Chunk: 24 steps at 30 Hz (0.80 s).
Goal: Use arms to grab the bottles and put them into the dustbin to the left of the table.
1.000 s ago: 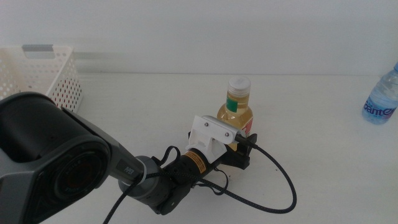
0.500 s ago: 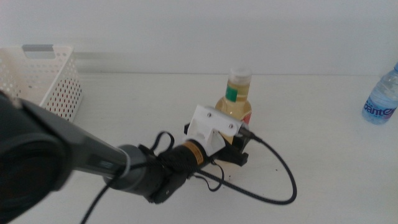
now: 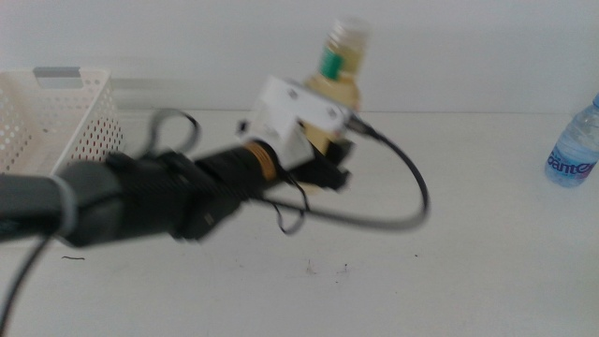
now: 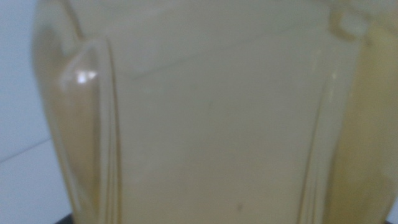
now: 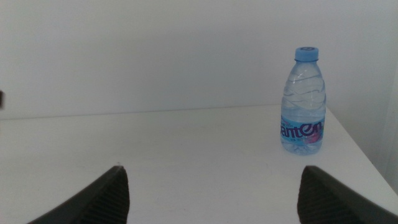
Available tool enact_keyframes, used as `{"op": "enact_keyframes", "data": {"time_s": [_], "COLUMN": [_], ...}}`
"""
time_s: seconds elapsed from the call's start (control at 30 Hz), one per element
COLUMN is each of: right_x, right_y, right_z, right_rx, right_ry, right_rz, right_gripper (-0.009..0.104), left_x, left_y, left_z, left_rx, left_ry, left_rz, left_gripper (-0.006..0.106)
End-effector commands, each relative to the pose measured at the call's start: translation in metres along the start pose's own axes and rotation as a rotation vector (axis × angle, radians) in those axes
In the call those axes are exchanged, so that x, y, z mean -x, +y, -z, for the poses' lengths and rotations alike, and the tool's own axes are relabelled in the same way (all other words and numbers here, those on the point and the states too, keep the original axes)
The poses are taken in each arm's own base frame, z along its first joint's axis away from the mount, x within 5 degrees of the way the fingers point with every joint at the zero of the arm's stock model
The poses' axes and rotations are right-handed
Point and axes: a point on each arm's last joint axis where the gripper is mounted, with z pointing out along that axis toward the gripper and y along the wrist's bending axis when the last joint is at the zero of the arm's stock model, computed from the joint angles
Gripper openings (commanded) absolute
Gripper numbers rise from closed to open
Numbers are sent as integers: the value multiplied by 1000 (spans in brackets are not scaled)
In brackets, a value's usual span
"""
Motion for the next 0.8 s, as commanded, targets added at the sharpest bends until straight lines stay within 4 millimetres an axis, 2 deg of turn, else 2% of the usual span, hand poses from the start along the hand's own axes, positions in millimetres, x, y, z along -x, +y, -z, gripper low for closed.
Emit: {"op": "enact_keyframes", "data": {"time_s": [0.0,0.13,0.2,0.3,0.4,0.47,0.6,0.77], "right_x": [-1,-1,-1,-1,-1,-1,-1,-1], "right_y": [0,0,0,0,0,0,0,0], "right_z": [0,0,0,0,0,0,0,0], "right_rx": [-3,-3,-3,-3,-3,-3,-3,-3], "right_ry": [-3,-3,-3,-3,-3,-3,-3,-3], "right_rz": [11,11,11,11,11,11,11,11], "right_gripper": [89,89,89,89,89,89,89,89], "left_x": [37,72,89,111,136,145,149,121], "left_y": [20,54,80,118,151,176,222,273], "left_z": [19,48,64,90,117,133,161,171], "left_rx": [65,180,242,271,277,303,358,368], "left_ry": [-63,63,154,317,393,429,505,573], "left_rz": [35,123,171,120,123,136,237,334], "left_gripper": [2,2,2,2,2,2,2,2]}}
